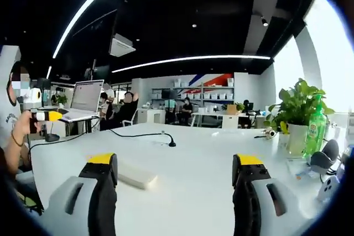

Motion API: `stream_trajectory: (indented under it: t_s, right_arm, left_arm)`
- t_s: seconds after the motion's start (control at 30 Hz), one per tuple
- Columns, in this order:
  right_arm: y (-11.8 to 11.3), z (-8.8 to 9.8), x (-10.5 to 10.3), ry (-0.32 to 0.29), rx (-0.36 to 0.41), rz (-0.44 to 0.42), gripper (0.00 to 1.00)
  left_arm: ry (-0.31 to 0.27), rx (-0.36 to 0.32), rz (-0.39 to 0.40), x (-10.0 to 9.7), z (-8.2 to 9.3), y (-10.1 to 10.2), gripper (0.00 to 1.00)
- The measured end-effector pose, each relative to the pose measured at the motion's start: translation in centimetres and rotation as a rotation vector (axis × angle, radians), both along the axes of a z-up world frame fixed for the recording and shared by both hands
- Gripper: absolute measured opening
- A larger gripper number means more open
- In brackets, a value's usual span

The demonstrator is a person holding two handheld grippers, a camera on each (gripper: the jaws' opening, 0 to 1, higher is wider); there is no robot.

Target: Arrange the utensils inside the cutlery case until each visible utensil rests in its matching compartment.

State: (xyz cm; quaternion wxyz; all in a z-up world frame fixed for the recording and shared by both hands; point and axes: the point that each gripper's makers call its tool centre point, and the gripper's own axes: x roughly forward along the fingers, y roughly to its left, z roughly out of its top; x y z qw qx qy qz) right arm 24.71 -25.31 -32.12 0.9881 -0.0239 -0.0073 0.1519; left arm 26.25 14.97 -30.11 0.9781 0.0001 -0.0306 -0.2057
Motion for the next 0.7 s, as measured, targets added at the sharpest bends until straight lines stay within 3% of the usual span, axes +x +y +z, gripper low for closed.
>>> stream_trajectory:
  t_s: [0.1,0.13,0.23,0.37,0.53,0.7]
  right_arm:
    - [-1.9,0.4,-0.8,-0.03,0.029,-0.086,1.0]
    - [-2.2,0.6,-1.0,-0.04,0.022,-0.1,1.0]
    - [-2.8,0.9,-2.3,-0.048,-0.036,-0.122,0.99]
    - [-3.0,1.6,-4.0,-0.065,-0.037,-0.127,0.99]
    - [-3.7,1.6,-5.2,-0.066,-0.073,-0.156,0.99]
    - [-5.1,2.2,-5.9,-0.082,-0.056,-0.193,0.99]
  left_arm:
    - [0.005,0.015,0.036,-0.7,-0.1,1.0,0.85]
    - [0.054,-0.002,0.057,-1.1,-0.4,1.5,0.85]
    - [-0.007,-0.063,0.038,-2.1,1.5,1.6,0.9]
    - [0.01,-0.007,0.075,-3.2,1.1,2.2,0.99]
    - [0.005,0.032,0.098,-4.4,0.7,2.8,1.0]
    - [-0.039,-0.039,0.104,-5.5,2.2,3.2,1.0]
